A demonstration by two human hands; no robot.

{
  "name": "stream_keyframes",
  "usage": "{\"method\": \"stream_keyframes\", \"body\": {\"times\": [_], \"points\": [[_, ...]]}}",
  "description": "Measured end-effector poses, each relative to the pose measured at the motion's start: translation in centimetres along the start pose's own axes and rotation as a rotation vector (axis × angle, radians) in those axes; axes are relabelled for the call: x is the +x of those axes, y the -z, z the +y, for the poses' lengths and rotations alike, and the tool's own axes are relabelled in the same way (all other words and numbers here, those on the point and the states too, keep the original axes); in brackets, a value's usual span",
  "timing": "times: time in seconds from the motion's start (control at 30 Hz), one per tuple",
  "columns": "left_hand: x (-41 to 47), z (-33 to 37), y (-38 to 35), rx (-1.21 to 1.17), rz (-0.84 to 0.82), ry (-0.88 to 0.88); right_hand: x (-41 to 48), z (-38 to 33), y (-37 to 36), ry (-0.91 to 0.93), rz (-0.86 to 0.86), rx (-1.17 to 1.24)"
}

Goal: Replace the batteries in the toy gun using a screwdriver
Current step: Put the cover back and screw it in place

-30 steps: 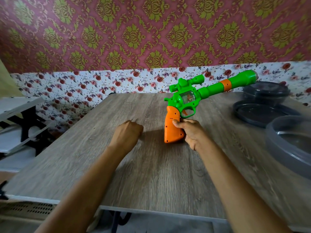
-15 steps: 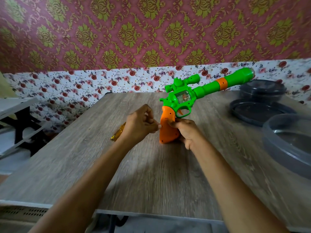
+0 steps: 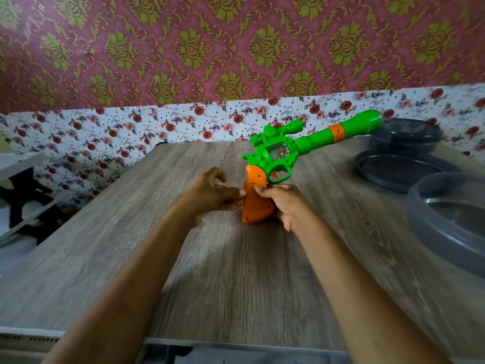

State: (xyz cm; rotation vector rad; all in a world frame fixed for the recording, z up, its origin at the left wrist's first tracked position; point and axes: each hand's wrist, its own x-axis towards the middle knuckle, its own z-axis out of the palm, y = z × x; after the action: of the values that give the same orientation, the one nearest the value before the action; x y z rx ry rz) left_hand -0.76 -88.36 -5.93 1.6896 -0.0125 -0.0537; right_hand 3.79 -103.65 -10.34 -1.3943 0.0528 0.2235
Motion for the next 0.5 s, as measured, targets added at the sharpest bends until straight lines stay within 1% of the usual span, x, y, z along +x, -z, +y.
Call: {"method": "stream_keyframes", "body": {"times": [0.1, 0.3, 0.4, 0.5], "points": [[0.1, -0.1, 0.0, 0.008, -0.005, 0.039, -0.1, -0.1, 0.0, -0.008, 0.001, -0.026], [0.2, -0.2, -0.4, 0.038, 0.010, 0.054, 0.0, -0.1, 0.0, -0.019, -0.011, -0.028], [0.1, -0.6, -0.3, 0.100, 0.022, 0.040, 0.0, -0.1, 0.1, -0.027, -0.003, -0.010], [0.2, -1.2, -0.4, 0.150, 0.051, -0.013, -0.1, -0.2, 0.2, -0.048, 0.002, 0.029]]}}
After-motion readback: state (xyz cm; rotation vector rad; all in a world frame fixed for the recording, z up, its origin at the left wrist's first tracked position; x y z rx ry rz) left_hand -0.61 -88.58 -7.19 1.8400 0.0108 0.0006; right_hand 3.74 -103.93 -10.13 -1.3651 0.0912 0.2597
